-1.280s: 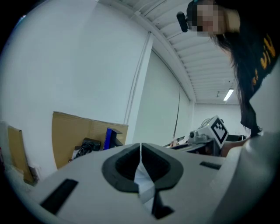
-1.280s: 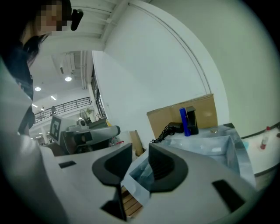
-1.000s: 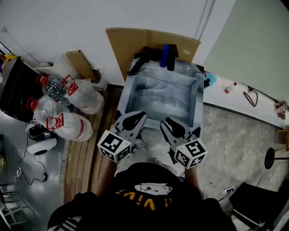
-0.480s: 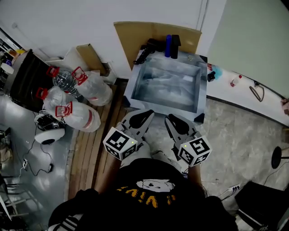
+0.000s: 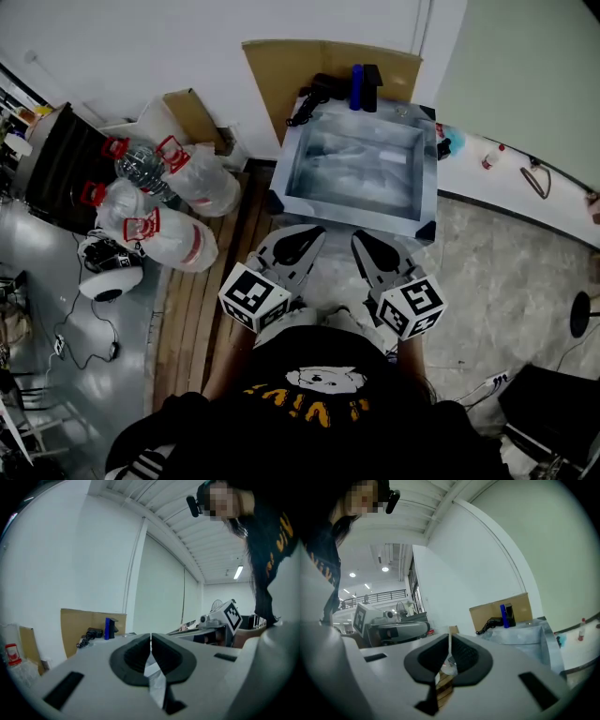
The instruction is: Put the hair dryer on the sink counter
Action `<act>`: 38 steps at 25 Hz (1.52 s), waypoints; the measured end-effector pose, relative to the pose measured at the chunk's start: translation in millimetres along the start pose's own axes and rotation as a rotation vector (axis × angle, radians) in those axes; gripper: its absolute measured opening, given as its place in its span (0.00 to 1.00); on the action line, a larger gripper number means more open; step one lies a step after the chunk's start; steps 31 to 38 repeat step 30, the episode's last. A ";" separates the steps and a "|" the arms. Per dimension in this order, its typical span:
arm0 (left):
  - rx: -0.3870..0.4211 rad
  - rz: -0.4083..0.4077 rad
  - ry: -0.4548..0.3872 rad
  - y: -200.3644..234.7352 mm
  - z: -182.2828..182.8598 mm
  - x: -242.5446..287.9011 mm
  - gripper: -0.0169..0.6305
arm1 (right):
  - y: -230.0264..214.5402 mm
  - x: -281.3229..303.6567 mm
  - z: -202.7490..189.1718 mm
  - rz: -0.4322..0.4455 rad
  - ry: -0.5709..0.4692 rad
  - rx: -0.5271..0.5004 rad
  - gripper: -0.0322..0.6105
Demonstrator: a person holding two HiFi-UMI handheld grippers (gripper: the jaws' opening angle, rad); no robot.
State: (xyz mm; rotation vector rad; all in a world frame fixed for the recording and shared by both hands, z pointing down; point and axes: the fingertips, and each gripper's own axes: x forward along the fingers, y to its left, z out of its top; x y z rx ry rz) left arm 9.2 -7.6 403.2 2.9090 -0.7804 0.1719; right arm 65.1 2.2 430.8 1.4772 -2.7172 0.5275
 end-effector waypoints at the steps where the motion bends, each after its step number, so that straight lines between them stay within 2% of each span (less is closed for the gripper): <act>1: 0.004 -0.001 0.001 2.0 -0.5 -4.4 0.04 | 3.3 2.6 -0.6 -0.004 0.001 0.000 0.08; 6: 0.017 -0.025 0.003 10.7 -2.2 -29.2 0.04 | 22.8 15.4 -1.6 -0.020 -0.010 0.033 0.07; 16: 0.004 -0.055 -0.025 31.9 -4.4 -63.0 0.04 | 54.1 37.2 -5.0 -0.061 0.011 0.000 0.06; 30: -0.014 -0.109 -0.038 49.8 -9.9 -82.3 0.04 | 70.2 52.2 -9.1 -0.129 0.025 -0.018 0.06; 38: -0.014 -0.109 -0.038 49.8 -9.9 -82.3 0.04 | 70.2 52.2 -9.1 -0.129 0.025 -0.018 0.06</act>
